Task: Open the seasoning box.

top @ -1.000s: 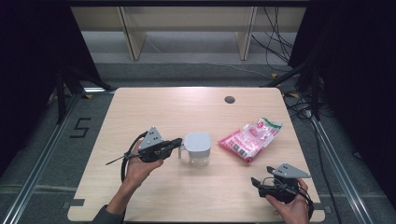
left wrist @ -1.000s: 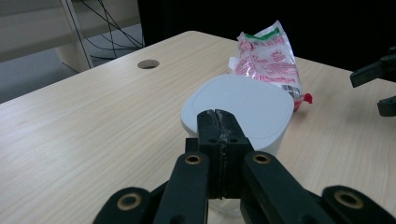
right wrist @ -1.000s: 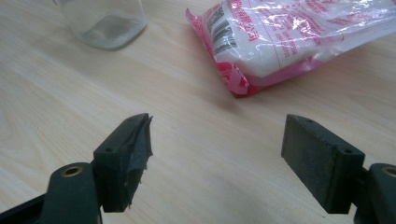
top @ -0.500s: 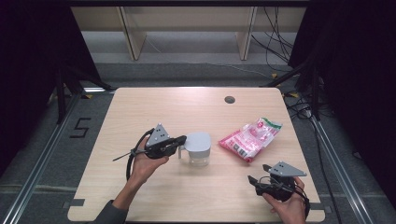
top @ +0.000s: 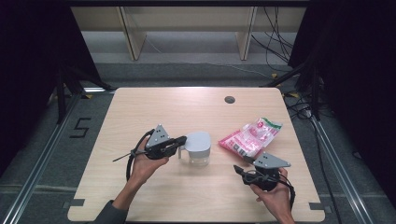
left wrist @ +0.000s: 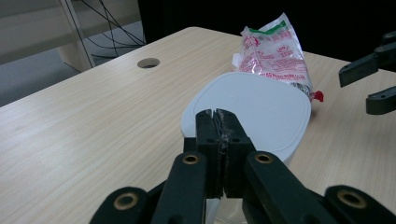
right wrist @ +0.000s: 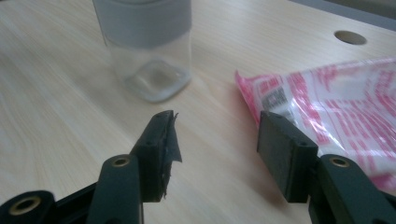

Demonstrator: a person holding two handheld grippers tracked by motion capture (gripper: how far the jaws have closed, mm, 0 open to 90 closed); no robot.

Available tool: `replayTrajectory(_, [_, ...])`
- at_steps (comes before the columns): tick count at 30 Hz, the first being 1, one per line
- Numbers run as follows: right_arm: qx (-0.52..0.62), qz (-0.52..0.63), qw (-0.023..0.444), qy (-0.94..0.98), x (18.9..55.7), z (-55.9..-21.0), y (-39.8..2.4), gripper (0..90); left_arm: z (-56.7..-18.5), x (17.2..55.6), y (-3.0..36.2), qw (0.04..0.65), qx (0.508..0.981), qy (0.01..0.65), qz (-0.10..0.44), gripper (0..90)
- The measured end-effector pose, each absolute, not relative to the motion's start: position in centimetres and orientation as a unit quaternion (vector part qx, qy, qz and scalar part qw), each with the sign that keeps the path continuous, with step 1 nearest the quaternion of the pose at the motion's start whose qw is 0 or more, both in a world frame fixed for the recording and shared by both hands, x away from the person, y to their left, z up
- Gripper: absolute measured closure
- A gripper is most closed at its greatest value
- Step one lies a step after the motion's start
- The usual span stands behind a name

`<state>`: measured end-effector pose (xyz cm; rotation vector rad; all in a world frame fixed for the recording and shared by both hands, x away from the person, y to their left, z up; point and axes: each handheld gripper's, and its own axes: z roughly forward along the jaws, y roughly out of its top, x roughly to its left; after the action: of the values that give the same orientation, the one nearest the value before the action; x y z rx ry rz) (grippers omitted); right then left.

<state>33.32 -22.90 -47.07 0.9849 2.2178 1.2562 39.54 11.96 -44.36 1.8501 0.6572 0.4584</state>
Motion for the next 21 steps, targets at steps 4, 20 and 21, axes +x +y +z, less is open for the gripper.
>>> replayTrajectory(4, [0.327, 0.481, 0.222, 0.783, 34.6, -46.4, -21.7, 62.1, -44.4, 39.5, 11.9, 0.534, 0.776, 0.276, 0.191, 87.6])
replayTrajectory(20, [0.302, 0.484, 0.205, 0.795, 37.3, -45.8, -18.2, 87.0, -44.4, 39.4, 12.0, 0.530, 0.777, 0.273, 0.200, 87.7])
replayTrajectory(21, [0.303, 0.477, 0.203, 0.800, 37.4, -45.6, -18.0, 88.1, -44.5, 39.4, 12.1, 0.531, 0.776, 0.273, 0.203, 87.7])
